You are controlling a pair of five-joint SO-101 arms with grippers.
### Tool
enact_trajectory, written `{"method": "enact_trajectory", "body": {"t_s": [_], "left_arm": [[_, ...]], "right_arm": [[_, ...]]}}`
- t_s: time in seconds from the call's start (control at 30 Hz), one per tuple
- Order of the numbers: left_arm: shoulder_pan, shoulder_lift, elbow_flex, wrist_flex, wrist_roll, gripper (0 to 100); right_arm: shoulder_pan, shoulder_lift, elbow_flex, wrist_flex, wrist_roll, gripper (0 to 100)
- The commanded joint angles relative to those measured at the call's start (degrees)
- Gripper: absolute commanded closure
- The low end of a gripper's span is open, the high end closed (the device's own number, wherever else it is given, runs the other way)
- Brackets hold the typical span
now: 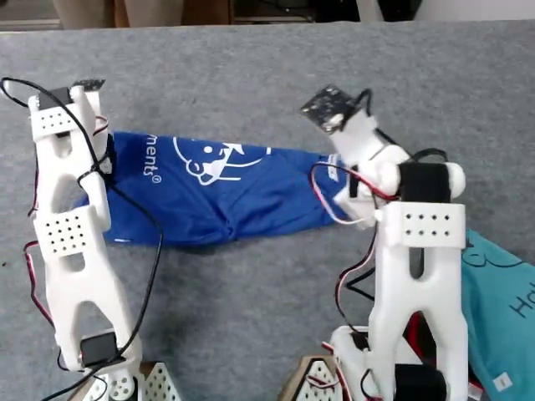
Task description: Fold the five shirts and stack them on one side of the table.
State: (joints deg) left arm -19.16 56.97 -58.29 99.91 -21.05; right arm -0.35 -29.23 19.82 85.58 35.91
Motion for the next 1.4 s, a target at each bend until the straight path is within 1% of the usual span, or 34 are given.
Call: {"method": "enact_trajectory", "body": {"t_s": [0.0,0.13,0.2,0.3,0.47,0.6,0.7,0.8,0.9,1.07,1.37], "left_arm": [[2.9,-8.8,0.7,1.0,3.1,98],[7.7,-18.3,6.1,1.0,6.1,98],[10.8,-23.8,9.3,1.0,7.4,98],[16.3,-31.7,14.0,1.0,9.1,98],[26.3,-40.2,17.7,1.0,13.3,98],[33.1,-42.1,15.1,0.7,19.6,98],[37.9,-41.3,10.9,0.7,20.3,98],[43.4,-39.0,8.3,0.7,20.3,98],[47.2,-34.9,6.4,-0.8,20.6,98],[49.5,-26.9,1.8,-4.5,25.1,98],[54.5,-13.9,-14.9,-4.6,28.0,98]], "right_arm": [[3.4,-1.9,4.0,-9.7,-3.3,94.8],[3.5,-1.8,10.9,-24.0,-11.0,94.8],[3.8,-1.6,14.7,-32.2,-16.5,94.8],[6.9,-1.5,21.4,-44.5,-23.6,94.8],[11.9,-1.5,30.0,-59.3,-27.8,94.8],[19.0,-1.5,35.1,-68.4,-30.9,94.8],[22.6,-1.5,36.9,-72.4,-31.6,94.8],[23.1,-1.5,37.5,-74.4,-31.6,94.8],[22.9,-1.5,37.7,-74.5,-31.4,94.8],[23.0,-1.5,37.8,-74.6,-31.3,94.8],[22.8,-1.4,37.9,-74.8,-31.3,94.8]]}}
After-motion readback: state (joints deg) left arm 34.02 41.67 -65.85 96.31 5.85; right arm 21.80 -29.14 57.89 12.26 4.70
